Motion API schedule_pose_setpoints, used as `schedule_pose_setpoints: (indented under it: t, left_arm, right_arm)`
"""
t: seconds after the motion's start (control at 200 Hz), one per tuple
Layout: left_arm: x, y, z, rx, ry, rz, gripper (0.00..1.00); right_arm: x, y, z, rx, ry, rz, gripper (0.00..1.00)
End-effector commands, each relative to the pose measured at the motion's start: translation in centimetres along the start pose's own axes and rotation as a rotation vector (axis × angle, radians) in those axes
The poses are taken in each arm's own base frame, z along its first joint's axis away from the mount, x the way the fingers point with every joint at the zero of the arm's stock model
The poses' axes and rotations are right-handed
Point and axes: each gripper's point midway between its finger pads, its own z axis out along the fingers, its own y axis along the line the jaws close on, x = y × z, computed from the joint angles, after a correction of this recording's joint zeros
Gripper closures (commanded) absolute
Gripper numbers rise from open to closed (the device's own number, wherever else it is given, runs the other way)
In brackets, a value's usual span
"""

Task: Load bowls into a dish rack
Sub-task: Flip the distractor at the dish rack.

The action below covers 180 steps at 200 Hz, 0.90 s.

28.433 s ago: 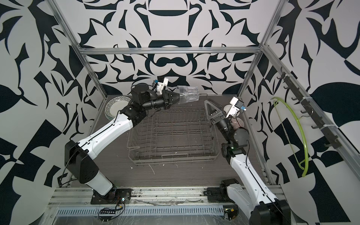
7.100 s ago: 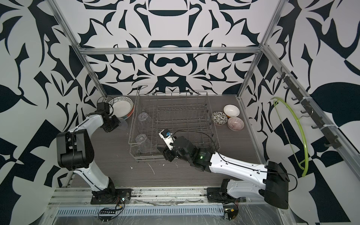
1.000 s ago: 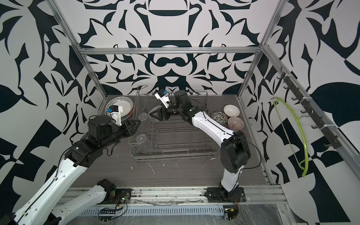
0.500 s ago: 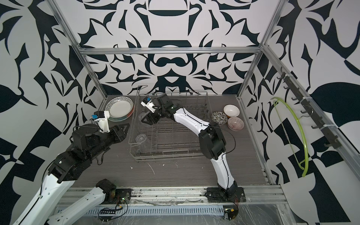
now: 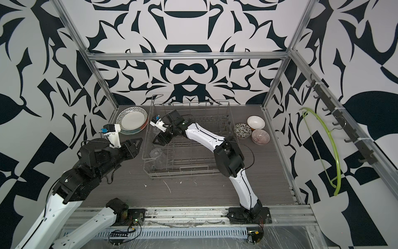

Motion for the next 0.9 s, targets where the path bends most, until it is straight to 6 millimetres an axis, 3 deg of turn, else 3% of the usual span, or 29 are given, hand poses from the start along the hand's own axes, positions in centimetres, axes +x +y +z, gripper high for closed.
schedule_pose_setpoints:
  t: [0.0,0.51,0.895]
  left_arm:
    - [0.3,0.5,-0.3,-0.004,-0.006,0.012,0.55]
    - [0.5,1.1,-1.2,-0.007,-0.031,0.008,0.54]
    - [0.6,1.2,-1.1,-0.011,-0.03,0.014,0.54]
  right_arm:
    - [-1.9,0.8,-0.3,0.006,-0.041,-0.048,0.48]
    - [0.1,-0.3,2.0,0.02,0.016,-0.015,0.44]
    - [0.4,-0.5,2.3,0.029,0.021,-0.001,0.26]
